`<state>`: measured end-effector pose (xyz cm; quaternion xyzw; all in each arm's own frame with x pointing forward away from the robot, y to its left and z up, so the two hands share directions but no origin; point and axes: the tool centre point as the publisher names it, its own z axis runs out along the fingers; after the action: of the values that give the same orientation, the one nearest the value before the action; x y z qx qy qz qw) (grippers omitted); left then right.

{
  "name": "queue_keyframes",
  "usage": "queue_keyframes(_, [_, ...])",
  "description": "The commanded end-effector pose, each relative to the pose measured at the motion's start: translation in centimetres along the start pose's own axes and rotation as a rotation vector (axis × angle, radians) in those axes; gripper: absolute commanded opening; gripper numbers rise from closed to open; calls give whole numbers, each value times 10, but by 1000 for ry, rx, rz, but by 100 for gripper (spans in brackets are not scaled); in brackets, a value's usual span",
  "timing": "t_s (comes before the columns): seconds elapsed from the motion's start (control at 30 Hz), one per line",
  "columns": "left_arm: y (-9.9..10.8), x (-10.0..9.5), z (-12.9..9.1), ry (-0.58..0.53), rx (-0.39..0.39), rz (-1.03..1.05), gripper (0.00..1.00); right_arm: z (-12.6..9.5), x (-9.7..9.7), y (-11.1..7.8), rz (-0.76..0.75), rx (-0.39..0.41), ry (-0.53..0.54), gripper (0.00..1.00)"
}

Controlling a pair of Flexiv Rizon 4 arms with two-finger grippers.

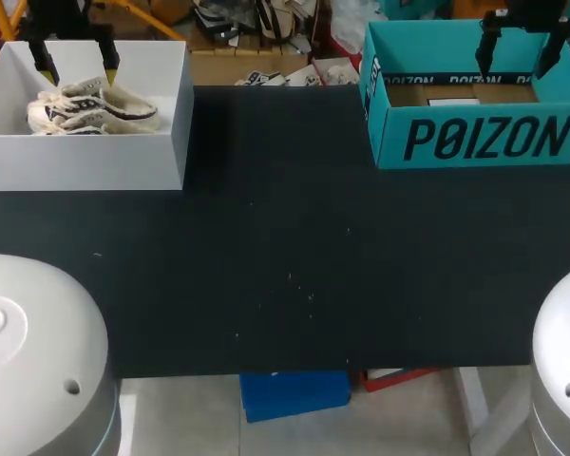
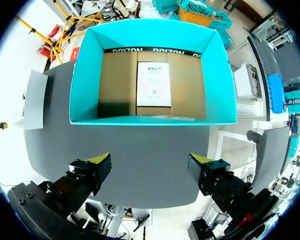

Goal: Take the shoe out of the shoebox, open the shoe tongue, remove and reinsert the insole, then place the shoe into the shoebox

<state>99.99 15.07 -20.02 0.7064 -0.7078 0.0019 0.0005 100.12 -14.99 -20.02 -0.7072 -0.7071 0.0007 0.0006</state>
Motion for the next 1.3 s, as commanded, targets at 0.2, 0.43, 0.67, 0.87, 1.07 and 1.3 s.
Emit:
queue_keyframes(0.2, [9, -7, 2, -8, 26, 529, 100, 0, 0, 0, 0, 0, 0, 100])
queue_keyframes(0.43, [12, -9, 0, -33, 57, 685, 100, 0, 0, 0, 0, 0, 0, 100])
queue_keyframes(0.67, [12, -9, 0, -33, 57, 685, 100, 0, 0, 0, 0, 0, 0, 100])
queue_keyframes(0.87, [8, -13, -1, -66, 142, 830, 100, 0, 0, 0, 0, 0, 0, 100])
queue_keyframes(1.07, [2, -20, 2, -76, 197, 1171, 100, 0, 0, 0, 0, 0, 0, 100])
queue_keyframes(1.3, [8, -20, -1, -58, 225, 1375, 100, 0, 0, 0, 0, 0, 0, 100])
